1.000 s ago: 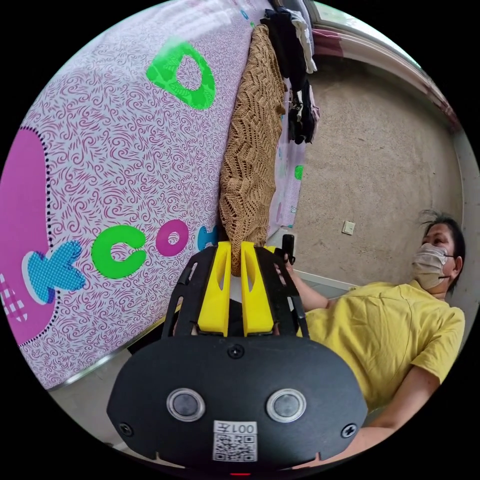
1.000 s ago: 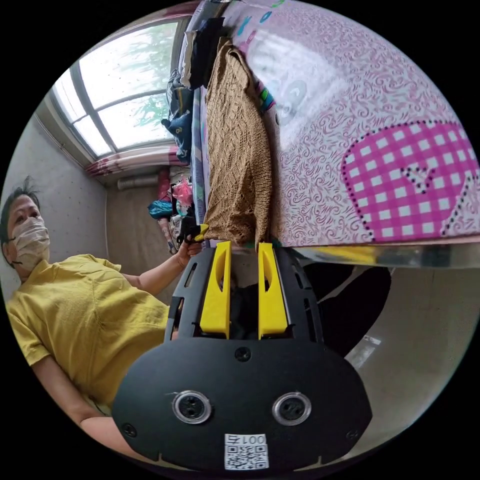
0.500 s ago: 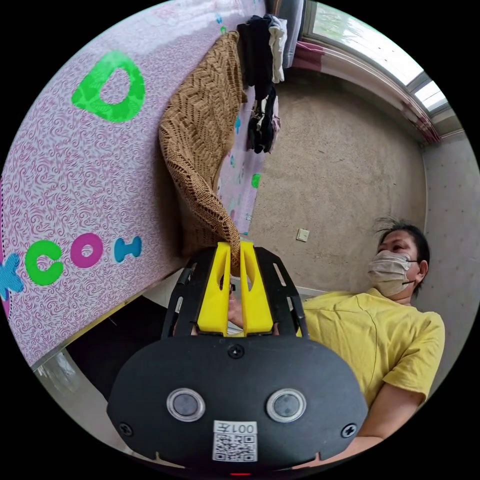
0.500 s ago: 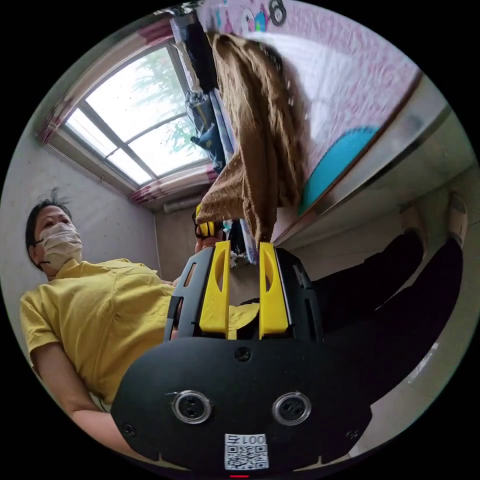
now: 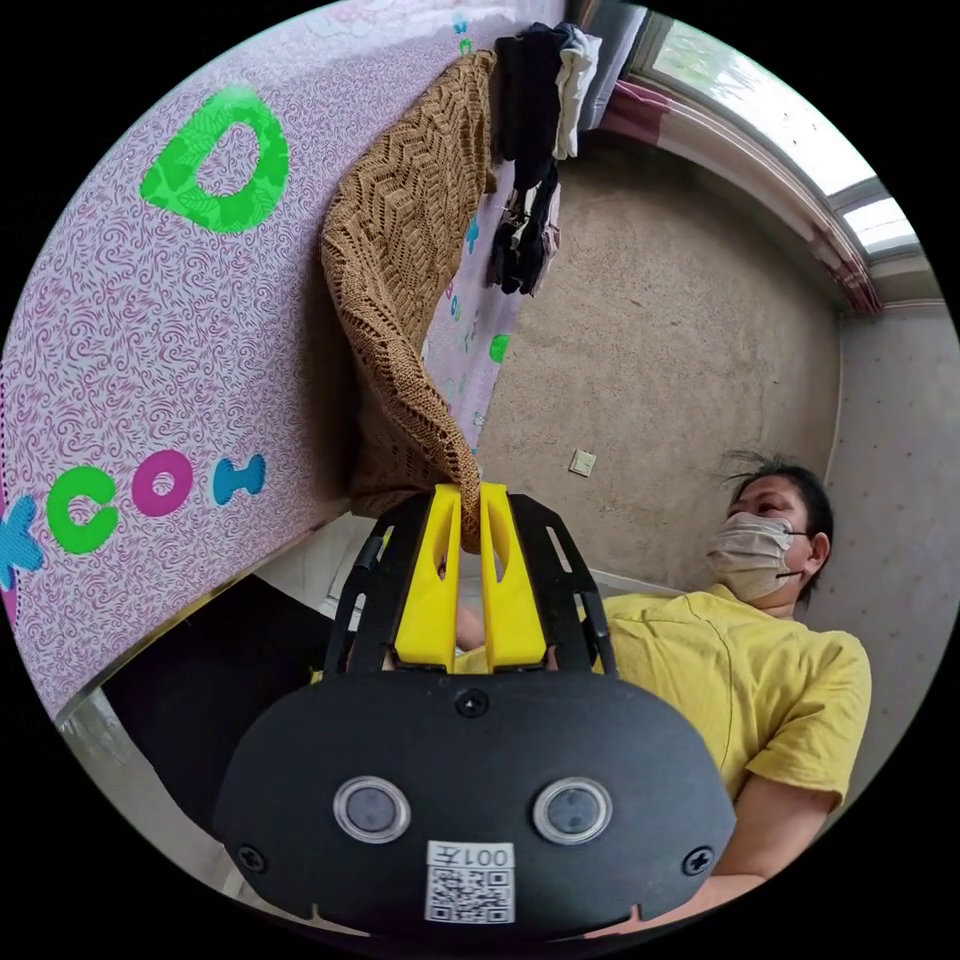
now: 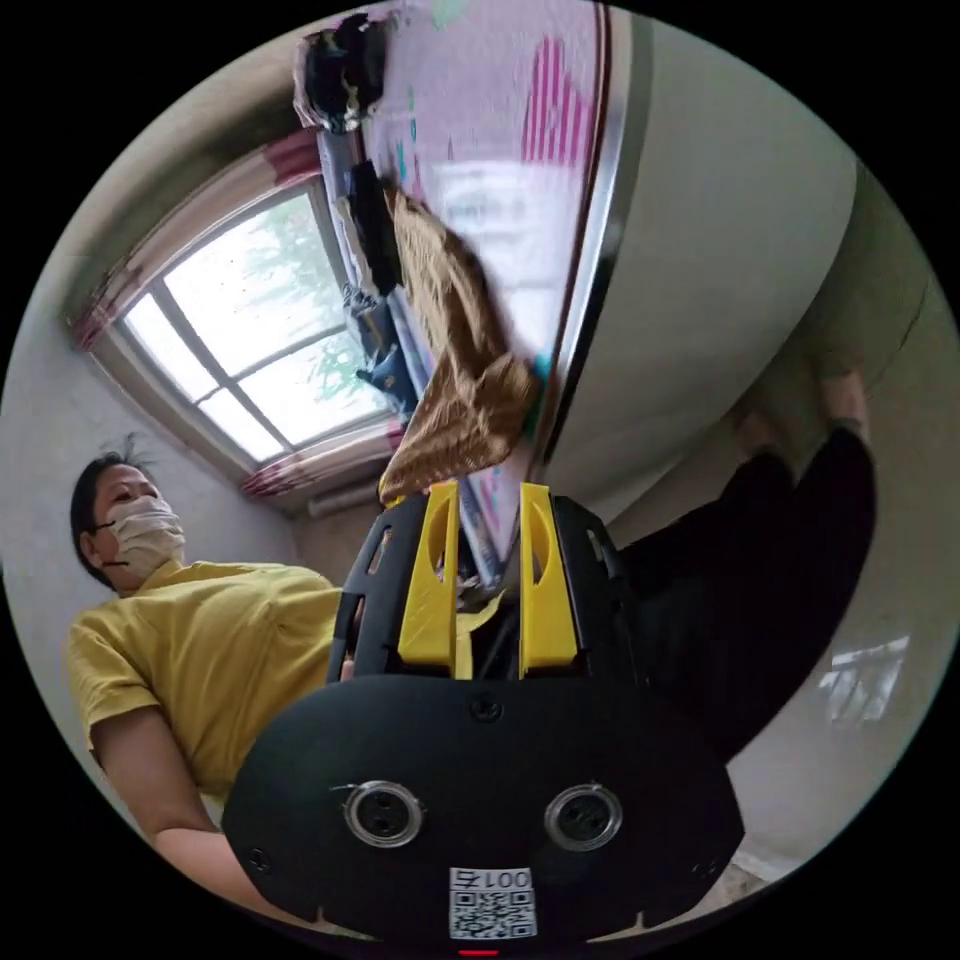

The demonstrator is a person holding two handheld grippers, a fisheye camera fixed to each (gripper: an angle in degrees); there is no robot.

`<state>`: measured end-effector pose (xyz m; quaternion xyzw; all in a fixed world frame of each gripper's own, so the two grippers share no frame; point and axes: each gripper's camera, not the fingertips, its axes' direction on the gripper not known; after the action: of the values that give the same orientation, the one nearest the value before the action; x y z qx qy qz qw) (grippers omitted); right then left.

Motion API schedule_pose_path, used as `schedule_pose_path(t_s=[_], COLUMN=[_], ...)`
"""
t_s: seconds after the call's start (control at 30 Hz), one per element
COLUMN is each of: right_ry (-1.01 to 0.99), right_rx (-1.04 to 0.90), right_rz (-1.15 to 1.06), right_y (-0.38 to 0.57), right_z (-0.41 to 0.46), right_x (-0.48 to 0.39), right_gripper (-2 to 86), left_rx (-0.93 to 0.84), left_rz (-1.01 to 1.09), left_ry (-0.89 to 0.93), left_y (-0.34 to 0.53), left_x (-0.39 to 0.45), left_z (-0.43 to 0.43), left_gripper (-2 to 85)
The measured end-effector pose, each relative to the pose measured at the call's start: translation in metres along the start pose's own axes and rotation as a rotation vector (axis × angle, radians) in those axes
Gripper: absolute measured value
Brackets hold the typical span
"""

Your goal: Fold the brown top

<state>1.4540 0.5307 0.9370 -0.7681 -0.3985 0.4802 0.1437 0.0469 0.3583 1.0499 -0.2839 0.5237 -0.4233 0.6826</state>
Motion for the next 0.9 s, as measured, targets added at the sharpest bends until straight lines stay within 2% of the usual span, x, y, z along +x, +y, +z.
schedule_pose_path(t_s=[0.07, 0.2, 0.3, 0.43, 0.6, 0.77, 0.9], right_ry=[-0.144, -0.349, -0.458, -0.558, -0.525, -0.433, -0.287], right_rx=[-0.118, -0.205, -0.154, 0.013, 0.231, 0.455, 0.481], right_rz=[0.023, 0.041, 0.06, 0.126, 0.162, 0.159, 0.045], right_y=[0.005, -0.001, -0.006, -0.008, -0.005, 0.002, 0.0], right_z=[0.063, 0.143, 0.172, 0.175, 0.16, 0.146, 0.134], right_x=[0.004, 0.006, 0.008, 0.021, 0.028, 0.025, -0.004], right_gripper=[10.6, 12.5, 13.4, 13.7, 11.6, 3.0, 0.9], left_rx=[0.002, -0.025, -0.038, -0.056, -0.072, -0.087, -0.107], left_rz=[-0.012, -0.009, -0.007, -0.008, 0.001, 0.006, 0.013], left_ry=[0.031, 0.057, 0.066, 0.061, 0.06, 0.052, 0.001], left_y=[0.002, 0.006, 0.009, 0.013, 0.021, 0.03, 0.039], left_x=[0.002, 0.012, 0.019, 0.026, 0.036, 0.047, 0.054], left_z=[0.004, 0.012, 0.014, 0.012, 0.01, 0.012, 0.014], left_gripper=[-0.3, -0.2, -0.3, -0.4, -0.4, -0.4, -0.3])
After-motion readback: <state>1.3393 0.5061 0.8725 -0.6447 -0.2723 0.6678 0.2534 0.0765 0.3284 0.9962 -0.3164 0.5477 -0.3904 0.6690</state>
